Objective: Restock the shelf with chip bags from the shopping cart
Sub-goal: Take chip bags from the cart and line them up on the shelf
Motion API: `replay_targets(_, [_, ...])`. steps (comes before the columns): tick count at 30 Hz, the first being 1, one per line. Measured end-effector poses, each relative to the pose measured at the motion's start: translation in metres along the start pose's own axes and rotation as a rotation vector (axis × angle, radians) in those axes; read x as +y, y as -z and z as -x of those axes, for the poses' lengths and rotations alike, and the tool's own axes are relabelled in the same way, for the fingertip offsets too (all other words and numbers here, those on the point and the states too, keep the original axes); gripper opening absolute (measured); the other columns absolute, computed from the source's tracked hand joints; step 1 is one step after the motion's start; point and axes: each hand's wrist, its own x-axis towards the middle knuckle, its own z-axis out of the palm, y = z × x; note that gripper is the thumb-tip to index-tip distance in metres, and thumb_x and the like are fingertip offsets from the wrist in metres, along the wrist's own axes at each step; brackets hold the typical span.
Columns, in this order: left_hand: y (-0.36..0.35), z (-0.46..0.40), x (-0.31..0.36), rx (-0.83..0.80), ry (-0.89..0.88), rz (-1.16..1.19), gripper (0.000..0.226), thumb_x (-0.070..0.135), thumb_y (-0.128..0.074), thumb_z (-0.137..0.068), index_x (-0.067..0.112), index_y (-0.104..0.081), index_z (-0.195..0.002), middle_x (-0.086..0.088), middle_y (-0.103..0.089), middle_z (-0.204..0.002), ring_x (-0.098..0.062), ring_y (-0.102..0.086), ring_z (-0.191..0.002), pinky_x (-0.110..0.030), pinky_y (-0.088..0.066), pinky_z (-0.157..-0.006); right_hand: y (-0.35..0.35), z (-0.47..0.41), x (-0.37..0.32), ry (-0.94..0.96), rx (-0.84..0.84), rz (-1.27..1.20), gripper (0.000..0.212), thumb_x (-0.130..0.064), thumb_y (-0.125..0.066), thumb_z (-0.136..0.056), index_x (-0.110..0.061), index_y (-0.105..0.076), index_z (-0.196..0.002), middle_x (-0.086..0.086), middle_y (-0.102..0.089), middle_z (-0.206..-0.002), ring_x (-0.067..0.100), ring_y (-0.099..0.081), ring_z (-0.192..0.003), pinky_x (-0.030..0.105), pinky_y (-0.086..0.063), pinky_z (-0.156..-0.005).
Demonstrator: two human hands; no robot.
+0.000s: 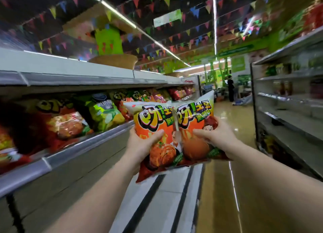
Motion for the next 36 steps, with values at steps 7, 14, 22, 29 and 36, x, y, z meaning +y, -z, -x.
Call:
replay_targets(7, [-0.062,-0.102,-0.037,-0.097,0.006,-0.009,0.102,0.047,-0.09,-0.044,0.02,-0.046,-0.132,-0.003,-0.066,-0.118,-0.023,-0.066,-0.101,-0.045,-0.052,-0.092,0.015,-0.106,0.048,-0.004,0.048,0.052,0.08,-0.042,-0.086,-0.053,-0.021,-0.051,-0.122,-0.004,-0.063,-0.108,0.02,-0.061,-0.103,0.043,-0.049,-0.095])
replay_targets(14, [-0.122,-0.193,-0.072,-0.036,0.035,-0.004,0.102,0.046,-0.087,-0.046,0.021,-0.04,-0.134,-0.004,-0.063,-0.119,-0.025,-0.064,-0.103,-0.046,-0.05,-0.094,0.02,-0.223,0.093,-0.01,0.02,0.032,0.086,-0.04,-0.086,-0.055,-0.018,-0.046,-0.128,0.0,-0.061,-0.112,0.025,-0.06,-0.104,0.048,-0.049,-0.094])
replay_targets(22, [-0.155,-0.31,-0.116,0.001,0.08,0.005,0.08,0.033,-0.082,-0.067,0.018,-0.039,-0.132,-0.004,-0.061,-0.119,-0.024,-0.063,-0.103,-0.043,-0.05,-0.092,-0.014,-0.354,0.139,-0.024,-0.052,-0.023,0.111,-0.06,-0.081,-0.027,-0.022,-0.049,-0.127,0.0,-0.066,-0.111,0.025,-0.064,-0.099,0.048,-0.052,-0.088])
replay_targets(29, [-0.178,-0.446,-0.162,-0.011,0.095,0.034,0.088,0.039,-0.089,-0.055,0.021,-0.046,-0.13,-0.005,-0.065,-0.118,-0.025,-0.066,-0.1,-0.048,-0.052,-0.091,-0.049,-0.485,0.186,-0.006,-0.025,-0.007,0.115,-0.065,-0.082,-0.022,-0.023,-0.051,-0.124,0.0,-0.067,-0.109,0.025,-0.064,-0.099,0.048,-0.052,-0.088])
replay_targets(36, [-0.228,-0.561,-0.184,-0.066,0.14,0.064,0.068,0.032,-0.083,-0.067,0.023,-0.045,-0.123,-0.003,-0.065,-0.111,-0.026,-0.064,-0.101,-0.046,-0.052,-0.091,-0.041,-0.61,0.219,-0.023,0.041,-0.005,0.132,-0.078,-0.074,-0.007,-0.025,-0.052,-0.126,0.002,-0.066,-0.114,0.028,-0.063,-0.103,0.048,-0.051,-0.091])
